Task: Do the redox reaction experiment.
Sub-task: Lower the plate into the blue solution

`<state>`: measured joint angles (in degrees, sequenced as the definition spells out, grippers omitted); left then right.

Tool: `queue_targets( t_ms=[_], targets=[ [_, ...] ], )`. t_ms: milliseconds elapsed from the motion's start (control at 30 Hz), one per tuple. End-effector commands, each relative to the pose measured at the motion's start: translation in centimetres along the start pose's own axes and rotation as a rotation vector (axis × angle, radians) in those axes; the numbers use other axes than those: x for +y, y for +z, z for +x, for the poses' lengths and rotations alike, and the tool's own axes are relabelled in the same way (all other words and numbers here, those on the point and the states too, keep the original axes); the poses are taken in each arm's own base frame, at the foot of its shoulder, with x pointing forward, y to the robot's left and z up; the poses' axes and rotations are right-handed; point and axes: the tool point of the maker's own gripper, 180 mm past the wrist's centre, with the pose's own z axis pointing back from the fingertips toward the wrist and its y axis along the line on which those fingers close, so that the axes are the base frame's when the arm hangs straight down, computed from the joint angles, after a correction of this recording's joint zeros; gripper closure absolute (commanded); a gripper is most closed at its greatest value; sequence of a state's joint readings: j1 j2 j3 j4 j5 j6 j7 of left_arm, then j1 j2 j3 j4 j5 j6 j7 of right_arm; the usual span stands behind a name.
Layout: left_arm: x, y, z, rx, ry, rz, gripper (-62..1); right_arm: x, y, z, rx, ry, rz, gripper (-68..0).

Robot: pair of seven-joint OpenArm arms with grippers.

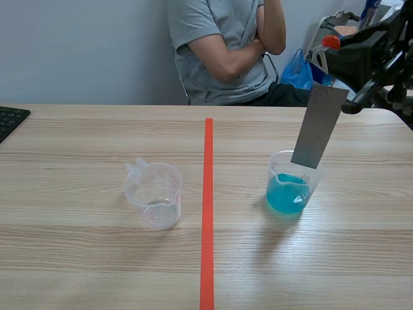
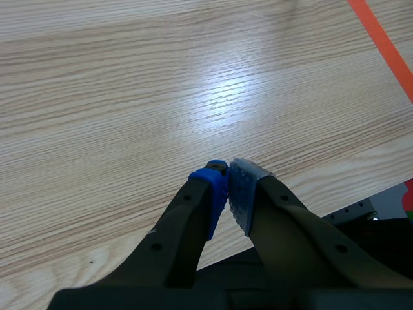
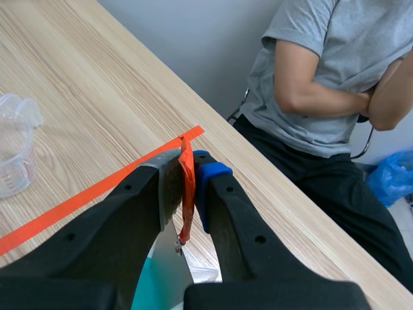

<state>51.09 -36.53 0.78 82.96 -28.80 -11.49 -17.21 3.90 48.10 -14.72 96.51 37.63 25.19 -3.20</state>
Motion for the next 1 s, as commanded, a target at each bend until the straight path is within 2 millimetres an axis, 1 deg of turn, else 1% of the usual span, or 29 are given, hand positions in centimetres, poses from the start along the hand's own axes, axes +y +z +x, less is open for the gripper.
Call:
queue_targets(
  t_ms=[0,400,733,867,967],
  targets=[
    [-0.1,0.0,0.4,-0.016,0.0,-0.007,-4.7,-1.1,0.0,0.9,-0.034,0.009,-0.03,-1.3],
    [-0.1,0.0,0.5,-0.017,0.0,-0.007,-4.6,-1.0,-1.0,-3.5,0.0,-0.038,-0.065,-1.3],
    [-0.1,0.0,0.4,-0.016,0.0,-0.007,-4.7,-0.8,-1.9,-6.6,0.042,-0.065,-0.047,-1.3],
    [-0.1,0.0,0.4,-0.016,0.0,-0.007,-4.7,-0.5,-2.0,-7.4,0.057,-0.072,-0.037,-1.3],
    [-0.1,-0.1,0.5,-0.019,-0.001,-0.006,-4.6,-0.5,-2.0,-7.6,0.062,-0.073,-0.032,-1.3]
  ],
)
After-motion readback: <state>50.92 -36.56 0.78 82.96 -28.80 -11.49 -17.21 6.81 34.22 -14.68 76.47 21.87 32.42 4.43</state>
